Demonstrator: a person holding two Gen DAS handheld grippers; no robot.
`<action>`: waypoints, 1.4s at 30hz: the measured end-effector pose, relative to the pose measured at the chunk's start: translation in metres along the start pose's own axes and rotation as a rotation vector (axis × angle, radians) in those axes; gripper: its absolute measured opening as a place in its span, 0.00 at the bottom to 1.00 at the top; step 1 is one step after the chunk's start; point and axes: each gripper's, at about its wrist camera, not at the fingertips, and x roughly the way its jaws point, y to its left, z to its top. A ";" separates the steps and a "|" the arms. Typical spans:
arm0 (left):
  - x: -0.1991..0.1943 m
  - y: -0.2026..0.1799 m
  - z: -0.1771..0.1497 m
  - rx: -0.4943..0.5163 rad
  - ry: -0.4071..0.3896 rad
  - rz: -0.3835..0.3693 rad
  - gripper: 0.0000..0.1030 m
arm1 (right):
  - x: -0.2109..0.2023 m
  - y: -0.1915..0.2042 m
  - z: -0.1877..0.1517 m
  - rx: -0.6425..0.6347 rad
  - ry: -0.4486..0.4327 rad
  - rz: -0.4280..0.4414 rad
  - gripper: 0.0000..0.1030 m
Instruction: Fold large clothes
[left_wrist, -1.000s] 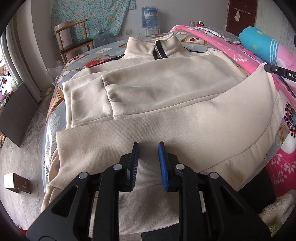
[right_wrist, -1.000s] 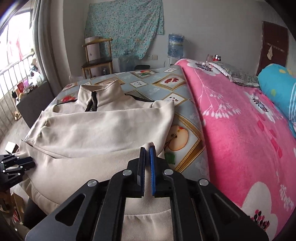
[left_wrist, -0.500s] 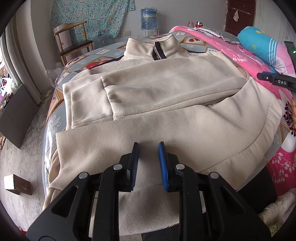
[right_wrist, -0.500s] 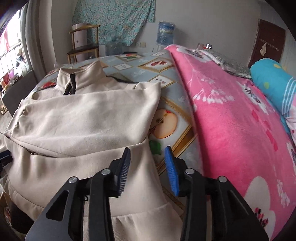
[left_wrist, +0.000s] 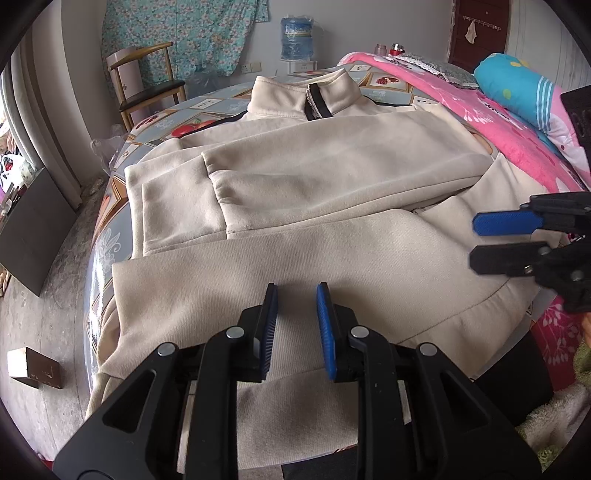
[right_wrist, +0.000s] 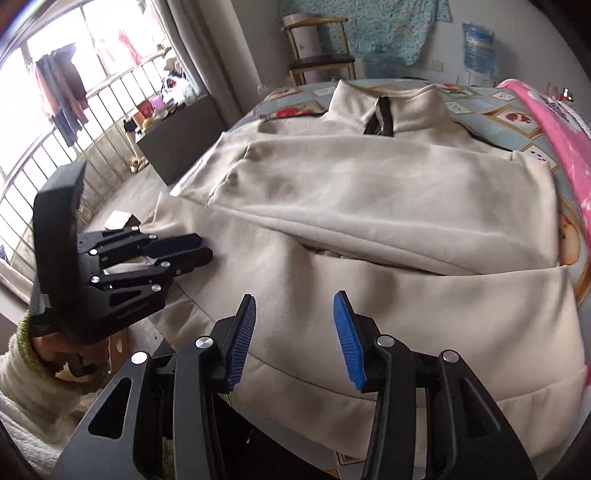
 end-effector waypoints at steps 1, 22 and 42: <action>0.000 0.001 0.000 -0.001 -0.003 -0.003 0.21 | 0.008 -0.001 0.001 0.000 0.015 -0.034 0.33; -0.029 -0.016 -0.013 0.046 -0.049 -0.100 0.20 | -0.037 -0.017 0.013 0.084 -0.113 0.001 0.27; -0.056 0.081 -0.061 -0.196 -0.008 -0.007 0.20 | -0.071 -0.070 -0.052 0.165 -0.083 -0.238 0.27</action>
